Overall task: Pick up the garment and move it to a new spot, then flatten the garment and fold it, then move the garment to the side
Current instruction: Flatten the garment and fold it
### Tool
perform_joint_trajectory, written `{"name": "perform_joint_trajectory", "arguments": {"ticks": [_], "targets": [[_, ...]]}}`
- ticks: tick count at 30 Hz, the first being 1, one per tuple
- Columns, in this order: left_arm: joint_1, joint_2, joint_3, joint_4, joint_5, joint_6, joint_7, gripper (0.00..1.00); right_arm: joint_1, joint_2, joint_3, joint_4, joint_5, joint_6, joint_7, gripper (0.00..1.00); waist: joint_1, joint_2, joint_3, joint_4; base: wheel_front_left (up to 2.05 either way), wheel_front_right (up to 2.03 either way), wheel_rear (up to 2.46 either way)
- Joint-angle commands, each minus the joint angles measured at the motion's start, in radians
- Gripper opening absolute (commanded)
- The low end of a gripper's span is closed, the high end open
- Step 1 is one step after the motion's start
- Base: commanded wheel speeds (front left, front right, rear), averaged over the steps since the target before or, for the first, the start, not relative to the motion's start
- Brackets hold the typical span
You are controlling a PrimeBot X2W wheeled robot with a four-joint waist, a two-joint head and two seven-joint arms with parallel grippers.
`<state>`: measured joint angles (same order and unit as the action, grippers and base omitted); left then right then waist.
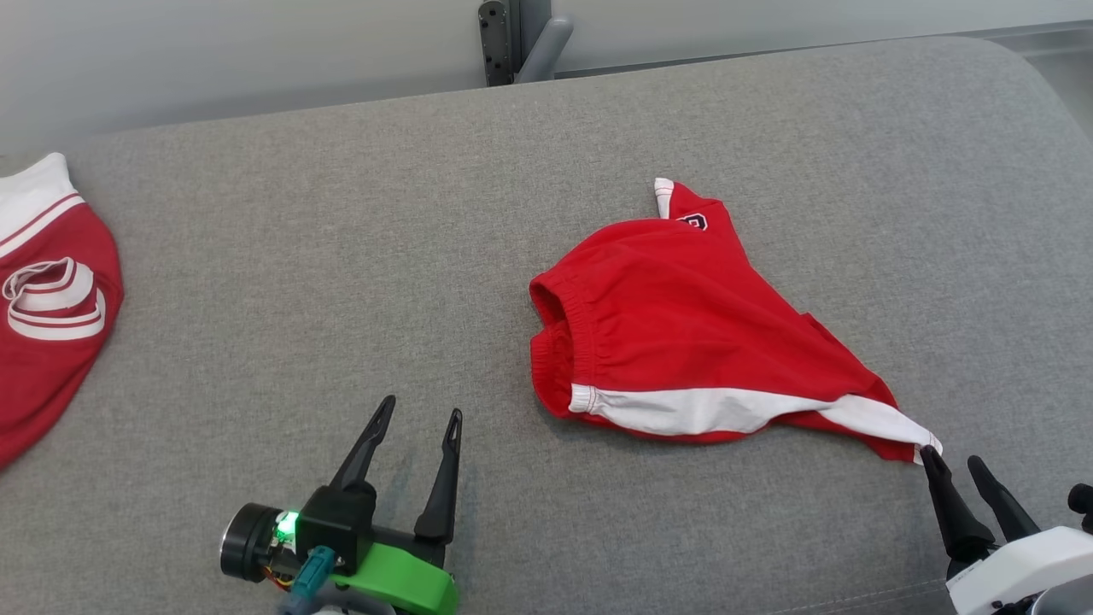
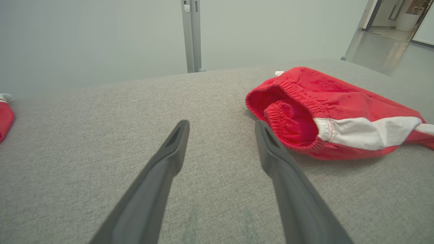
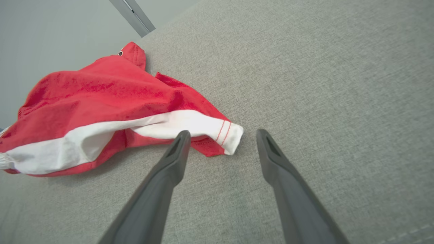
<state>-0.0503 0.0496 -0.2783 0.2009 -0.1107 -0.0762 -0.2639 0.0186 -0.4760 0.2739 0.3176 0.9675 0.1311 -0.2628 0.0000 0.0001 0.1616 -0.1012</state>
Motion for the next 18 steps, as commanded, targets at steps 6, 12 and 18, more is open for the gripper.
{"name": "perform_joint_trajectory", "arguments": {"ticks": [6, 12, 18], "targets": [[-0.015, 0.002, -0.003, 0.0, 0.019, -0.003, 0.0, 1.0, -0.032, 0.015, -0.008, 0.036, 0.131, -0.001, -0.002, 1.0, 0.0, -0.0001, 0.0, 0.009, 0.0, 0.0, 0.0], [-0.023, 0.002, -0.012, 0.0, 0.035, -0.005, 0.0, 1.0, -0.075, 0.007, 0.033, 0.087, 0.213, -0.001, -0.002, 1.0, 0.0, -0.0001, 0.016, 0.025, 0.0, 0.0, 0.0], [-0.031, 0.002, -0.009, -0.008, 0.043, -0.004, 0.0, 1.0, -0.097, 0.007, 0.066, 0.12, 0.252, -0.001, -0.002, 0.47, 0.0, -0.0001, 0.032, 0.038, 0.0, 0.0, 0.0]]}}
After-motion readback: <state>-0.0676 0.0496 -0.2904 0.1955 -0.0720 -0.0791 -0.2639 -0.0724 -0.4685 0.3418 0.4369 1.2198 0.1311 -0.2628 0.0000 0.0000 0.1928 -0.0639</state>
